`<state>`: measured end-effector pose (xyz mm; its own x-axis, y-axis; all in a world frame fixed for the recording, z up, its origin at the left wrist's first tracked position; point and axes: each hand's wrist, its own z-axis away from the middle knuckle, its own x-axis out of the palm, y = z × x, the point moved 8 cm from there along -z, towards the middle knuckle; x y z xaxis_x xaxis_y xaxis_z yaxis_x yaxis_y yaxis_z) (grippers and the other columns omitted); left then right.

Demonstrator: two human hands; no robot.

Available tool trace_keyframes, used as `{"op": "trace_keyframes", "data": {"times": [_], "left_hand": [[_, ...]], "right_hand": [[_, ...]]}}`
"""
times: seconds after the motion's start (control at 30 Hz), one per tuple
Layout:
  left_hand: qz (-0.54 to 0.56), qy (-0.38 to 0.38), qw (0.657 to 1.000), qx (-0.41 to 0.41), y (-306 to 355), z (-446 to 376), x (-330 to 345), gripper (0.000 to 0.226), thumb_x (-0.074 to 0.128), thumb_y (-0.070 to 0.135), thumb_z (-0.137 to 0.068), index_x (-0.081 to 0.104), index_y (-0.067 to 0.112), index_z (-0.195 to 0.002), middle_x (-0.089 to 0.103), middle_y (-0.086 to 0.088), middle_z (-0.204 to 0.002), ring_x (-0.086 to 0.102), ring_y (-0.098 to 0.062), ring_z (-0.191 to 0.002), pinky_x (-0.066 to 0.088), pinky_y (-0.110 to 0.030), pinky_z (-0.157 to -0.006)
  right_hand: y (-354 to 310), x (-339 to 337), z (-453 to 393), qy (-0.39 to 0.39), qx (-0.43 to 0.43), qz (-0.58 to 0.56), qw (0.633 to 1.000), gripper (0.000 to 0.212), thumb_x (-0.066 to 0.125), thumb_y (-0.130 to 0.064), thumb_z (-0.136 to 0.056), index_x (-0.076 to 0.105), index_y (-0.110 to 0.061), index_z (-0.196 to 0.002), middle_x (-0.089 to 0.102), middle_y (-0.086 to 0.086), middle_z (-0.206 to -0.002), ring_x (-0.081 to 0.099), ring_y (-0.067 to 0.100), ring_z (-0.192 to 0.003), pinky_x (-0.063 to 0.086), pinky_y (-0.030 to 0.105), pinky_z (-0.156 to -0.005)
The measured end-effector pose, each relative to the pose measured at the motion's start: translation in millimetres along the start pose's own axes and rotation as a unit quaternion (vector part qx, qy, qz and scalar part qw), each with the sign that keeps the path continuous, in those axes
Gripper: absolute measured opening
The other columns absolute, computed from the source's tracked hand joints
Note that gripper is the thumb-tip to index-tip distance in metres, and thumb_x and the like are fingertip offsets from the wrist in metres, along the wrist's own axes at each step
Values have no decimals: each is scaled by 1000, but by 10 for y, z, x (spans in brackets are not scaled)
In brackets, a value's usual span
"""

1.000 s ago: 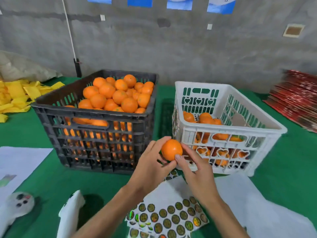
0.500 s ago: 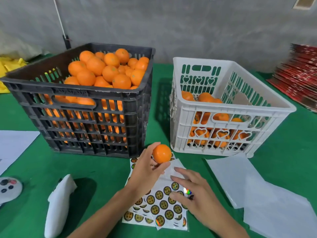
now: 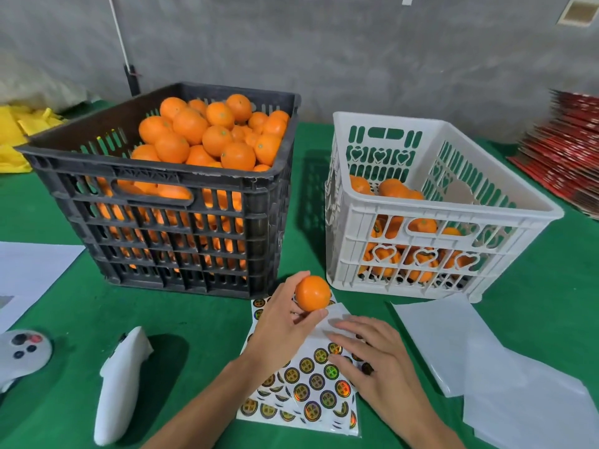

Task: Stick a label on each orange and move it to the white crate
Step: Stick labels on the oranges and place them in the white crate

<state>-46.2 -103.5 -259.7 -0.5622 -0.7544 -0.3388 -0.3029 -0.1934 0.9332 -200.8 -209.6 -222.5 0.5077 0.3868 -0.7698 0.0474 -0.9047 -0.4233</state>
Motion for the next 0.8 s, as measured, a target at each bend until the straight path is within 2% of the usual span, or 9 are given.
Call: {"op": "trace_keyframes", "data": {"times": [0.1,0.17,0.27,0.37,0.47,0.57,0.63,0.7,0.8], "left_hand": [[9,-4,1000,-4,-10,-1,9,65,77,50,-89,39,56,-142,62,2,-111,67,-8,-92,57,-36,-95],[19,-9,1000,-4,-29,-12,11,64,77,50,-88,40,58,-140,62,4,-117,68,-6,-96,57,-34,-95],[45,-17,999,-10,-3,-38,22,63,79,47,-87,41,62,-135,65,-2,-116,70,-5,-91,55,-18,-82],[75,-13,997,-7,167,-63,0,65,82,37,-88,44,64,-133,69,-3,-121,72,-10,-100,60,-30,-89],[107,-18,994,31,522,-94,-70,67,82,33,-86,48,60,-136,75,-1,-111,75,-13,-99,60,-32,-91],[155,-2,986,65,917,-155,-187,68,82,13,-89,55,51,-138,73,-4,-120,75,-18,-104,60,-27,-88],[155,10,983,101,1229,-227,-283,70,81,12,-89,55,57,-135,70,2,-126,74,-17,-107,60,-25,-89],[146,6,979,141,1575,-332,-350,70,79,17,-91,50,63,-137,70,9,-125,74,-14,-106,60,-24,-88],[122,-18,975,187,2056,-568,-330,71,76,17,-94,46,61,-142,74,5,-111,76,-14,-93,61,-25,-75]], "right_hand": [[-54,-26,0,18,-34,25,999,25,80,-34,-86,79,-33,-111,61,-21,-138,54,11,-132,44,44,-109],[-88,-40,3,24,-24,-9,999,20,79,-31,-88,80,-35,-107,62,-23,-136,55,10,-132,45,44,-106],[-12,-173,-103,69,113,-203,970,16,74,-30,-92,79,-41,-103,66,-23,-130,57,10,-128,43,38,-106],[3,-339,-348,119,193,-283,932,13,72,-36,-91,80,-41,-99,64,-26,-129,54,1,-129,42,31,-108],[-141,-496,-630,135,176,-291,931,15,69,-43,-90,79,-43,-101,61,-29,-132,51,-2,-130,49,27,-103],[-260,-731,-823,173,141,-275,935,20,69,-46,-90,76,-48,-108,56,-29,-138,49,2,-134,48,30,-105],[-342,-931,-973,180,114,-265,940,35,70,-55,-91,66,-52,-126,53,-29,-143,47,1,-136,47,34,-106],[-373,-1142,-1145,170,99,-289,937,56,68,-63,-88,52,-53,-140,54,-29,-142,49,-3,-134,49,25,-103],[-342,-1437,-1422,138,98,-348,922,46,64,-60,-92,58,-47,-136,67,-20,-128,63,5,-121,54,25,-98]]}}
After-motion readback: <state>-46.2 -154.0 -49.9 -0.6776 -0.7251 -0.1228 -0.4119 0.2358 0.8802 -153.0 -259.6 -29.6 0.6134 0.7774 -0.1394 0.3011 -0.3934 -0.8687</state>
